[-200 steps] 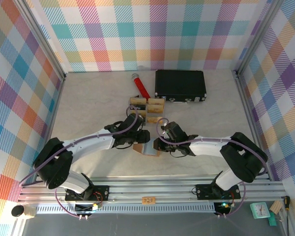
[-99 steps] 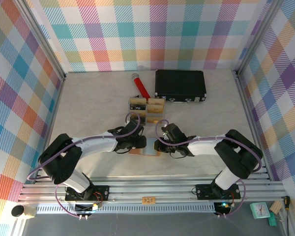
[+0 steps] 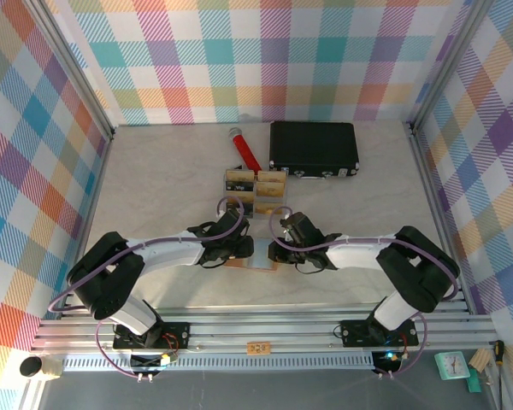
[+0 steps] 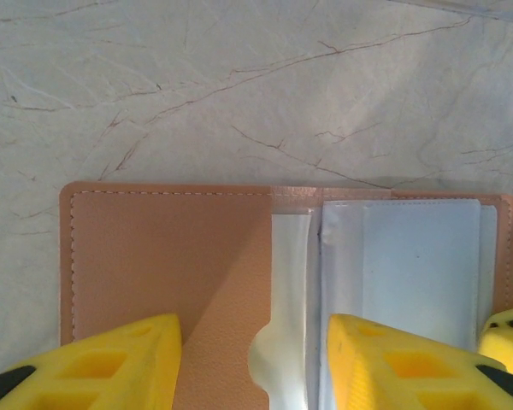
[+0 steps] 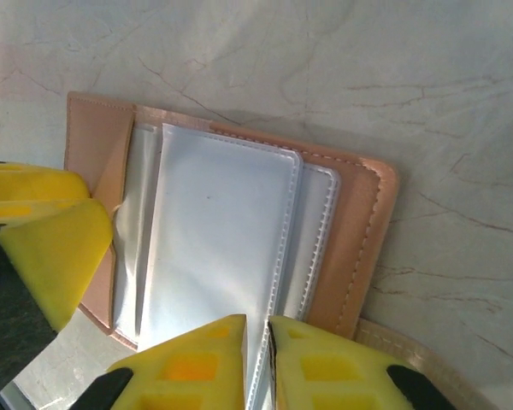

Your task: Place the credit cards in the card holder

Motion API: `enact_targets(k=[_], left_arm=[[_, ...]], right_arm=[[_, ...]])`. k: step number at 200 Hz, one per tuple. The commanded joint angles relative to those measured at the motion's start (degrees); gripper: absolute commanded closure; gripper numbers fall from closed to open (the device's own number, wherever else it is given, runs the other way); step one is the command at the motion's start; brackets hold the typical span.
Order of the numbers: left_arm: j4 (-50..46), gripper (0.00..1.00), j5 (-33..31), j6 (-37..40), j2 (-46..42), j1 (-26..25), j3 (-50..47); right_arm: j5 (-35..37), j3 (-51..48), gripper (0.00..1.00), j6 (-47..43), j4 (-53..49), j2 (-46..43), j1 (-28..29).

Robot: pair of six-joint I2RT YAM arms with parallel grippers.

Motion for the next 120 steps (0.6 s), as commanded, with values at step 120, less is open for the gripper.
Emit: enact_targets(k=[120], left_arm=[[-2.1,0.51,-4.0,-0.6,-6.1,-0.3,-4.3]], right_arm=[[5.0,2.3,0.78,-4.1,-10.2,-3.0,0.2]])
